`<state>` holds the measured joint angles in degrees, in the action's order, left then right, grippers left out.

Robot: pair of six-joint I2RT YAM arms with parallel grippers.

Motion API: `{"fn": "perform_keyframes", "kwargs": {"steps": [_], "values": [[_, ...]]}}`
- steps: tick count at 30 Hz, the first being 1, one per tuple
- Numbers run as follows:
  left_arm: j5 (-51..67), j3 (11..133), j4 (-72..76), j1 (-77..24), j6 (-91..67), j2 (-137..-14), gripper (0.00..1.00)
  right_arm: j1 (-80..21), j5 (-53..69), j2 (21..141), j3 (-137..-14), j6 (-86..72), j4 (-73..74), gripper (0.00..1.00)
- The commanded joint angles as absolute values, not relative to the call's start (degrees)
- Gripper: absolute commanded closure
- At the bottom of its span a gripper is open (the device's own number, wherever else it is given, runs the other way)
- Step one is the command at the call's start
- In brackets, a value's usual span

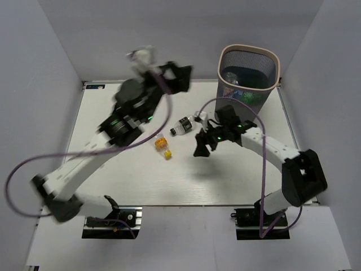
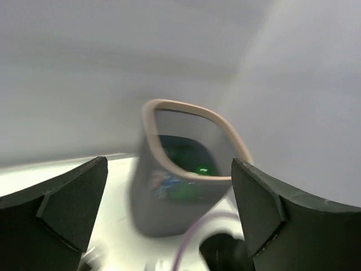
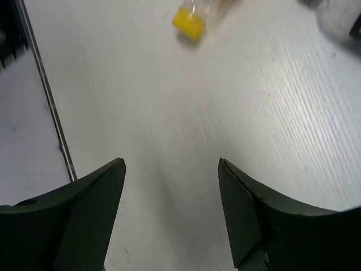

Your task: Put the plastic bottles in the bin

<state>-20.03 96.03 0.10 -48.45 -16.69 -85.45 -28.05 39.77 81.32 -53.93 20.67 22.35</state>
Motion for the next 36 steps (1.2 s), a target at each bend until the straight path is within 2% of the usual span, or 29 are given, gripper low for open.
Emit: {"fn": "perform_keyframes", "kwargs": {"steps": [1, 4, 6, 11, 15, 19, 22, 27, 28, 32, 35, 36], "values": [[-39.05, 83.88, -12.37, -48.69, -15.54, -64.95, 0.0, -33.74, 32.09, 88.23, -63.35, 2.79, 13.98, 0.28], [-44.8, 75.08, -27.12, -49.31, -26.07, -54.0, 0.0, -37.17, 29.01, 95.35, -70.74, -3.91, 12.93, 0.28], [-44.22, 71.73, -37.73, -49.31, -33.7, -46.02, 0.0, -40.06, 25.85, 99.21, -74.95, -5.7, 12.04, 0.28], [-36.57, 66.46, -52.88, -48.78, -43.14, -41.57, 0.0, -45.68, 16.65, 106.16, -83.64, -10.09, 13.09, 0.27], [-32.0, 63.37, -52.91, -48.78, -45.09, -41.57, 0.0, -48.34, 10.82, 111.87, -88.06, -11.34, 14.15, 0.25], [-31.99, 62.05, -52.91, -48.78, -45.62, -39.91, 0.0, -50.53, 1.53, 115.48, -90.17, -11.08, 13.71, 0.19], [-31.46, 62.05, -54.57, -48.78, -45.62, -39.9, 0.0, -51.33, -4.02, 117.51, -90.97, -10.9, 13.19, 0.19], [-27.69, 57.59, -55.11, -48.78, -48.16, -40.43, 0.0, -52.29, -4.57, 121.29, -91.32, -9.23, 13.97, 0.19], [-27.08, 56.52, -53.89, -48.78, -49.03, -40.43, 0.0, -52.38, -3.79, 122.07, -91.23, -8.97, 13.97, 0.21], [-24.09, 50.2, -50.2, -48.78, -51.59, -39.29, 0.0, -52.21, 1.47, 122.44, -89.74, -7.57, 12.49, 0.4], [-22.86, 45.45, -46.15, -48.78, -52.21, -38.76, 0.0, -51.33, 8.6, 119.19, -88.42, -6.07, 11.35, 0.65], [-22.85, 45.44, -45.45, -48.78, -51.68, -38.76, 0.0, -50.98, 12.09, 115.79, -87.9, -5.54, 10.99, 0.7]]}}
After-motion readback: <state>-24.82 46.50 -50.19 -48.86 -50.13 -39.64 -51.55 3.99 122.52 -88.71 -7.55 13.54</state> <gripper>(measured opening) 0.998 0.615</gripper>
